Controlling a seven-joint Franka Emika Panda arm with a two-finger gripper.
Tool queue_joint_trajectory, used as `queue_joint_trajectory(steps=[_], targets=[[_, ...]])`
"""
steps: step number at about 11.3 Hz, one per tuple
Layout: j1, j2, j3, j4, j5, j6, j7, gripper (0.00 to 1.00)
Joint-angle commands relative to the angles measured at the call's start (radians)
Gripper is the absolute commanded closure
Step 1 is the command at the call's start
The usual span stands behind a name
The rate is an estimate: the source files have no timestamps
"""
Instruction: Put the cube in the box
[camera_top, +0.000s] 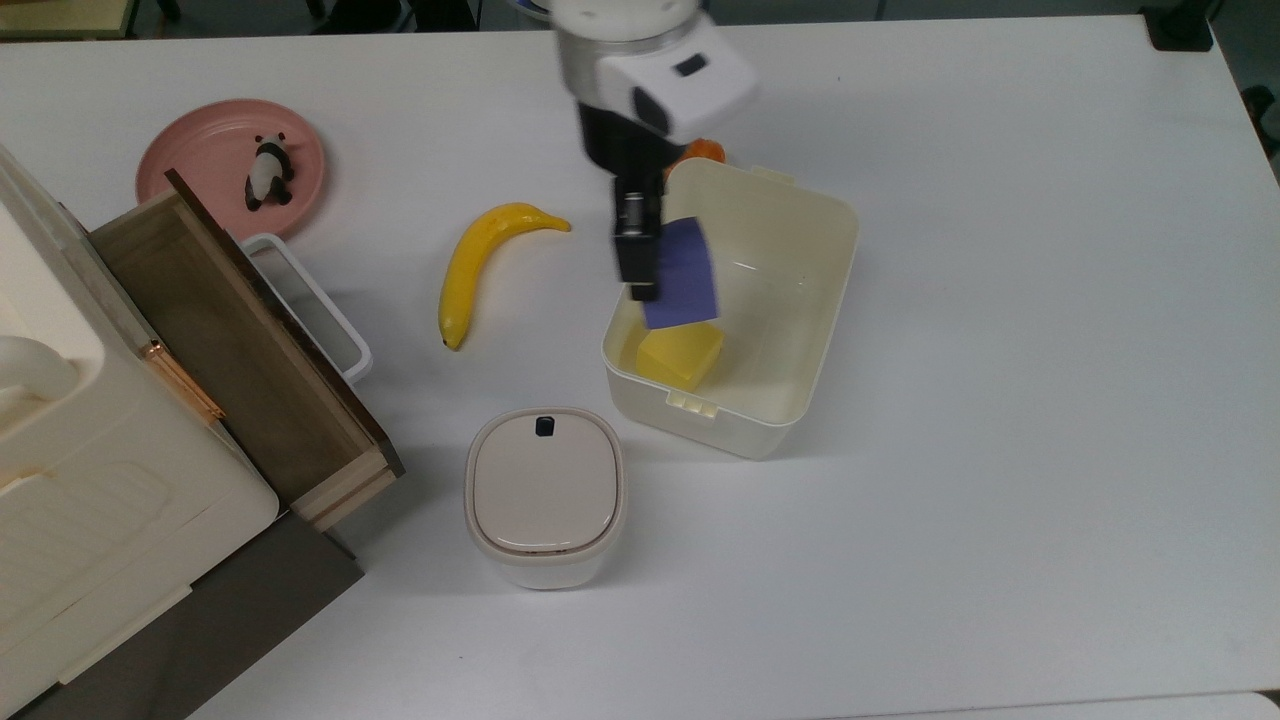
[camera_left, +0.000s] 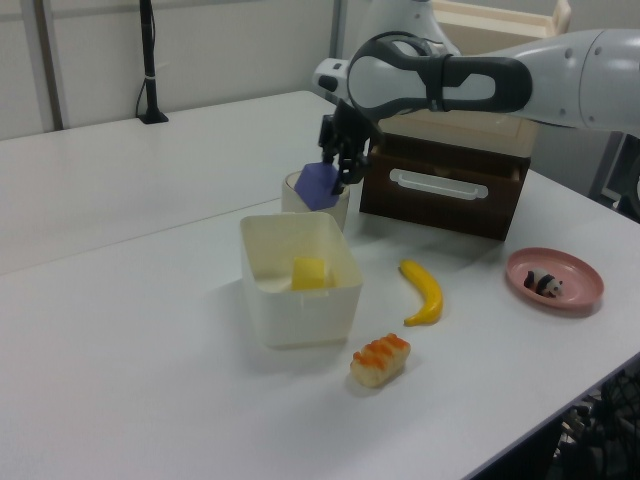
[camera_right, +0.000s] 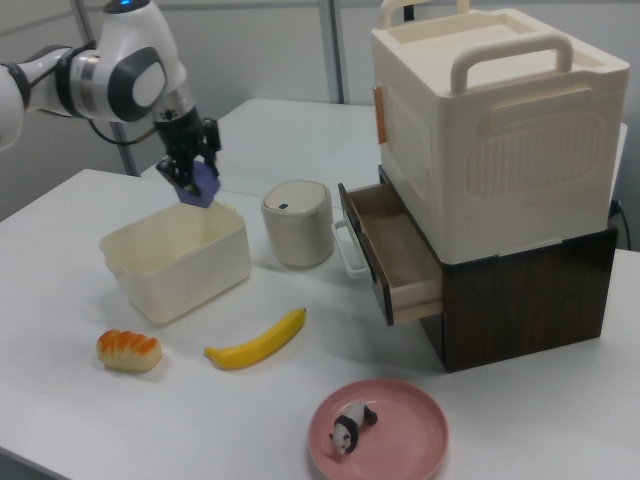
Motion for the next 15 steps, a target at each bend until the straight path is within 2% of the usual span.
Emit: queue_joint_trajectory(steps=[1,2,3,9,11,15], targets=[[0.015,-0.019,0.04,-0.003,0.014,-0.019,-0.014,0.62],[0.018,-0.019,0.04,-0.005,0.015,-0.019,-0.011,0.38],[0.02,-0.019,0.04,-0.003,0.015,-0.021,0.006,0.0],[0.021,-0.021,0.04,-0.005,0.015,-0.019,0.011,0.0],[0.02,-0.024,0.04,-0.005,0.017,-0.03,0.054,0.0],[0.017,-0.08,0.039,-0.017,0.003,-0.117,0.392,0.0]])
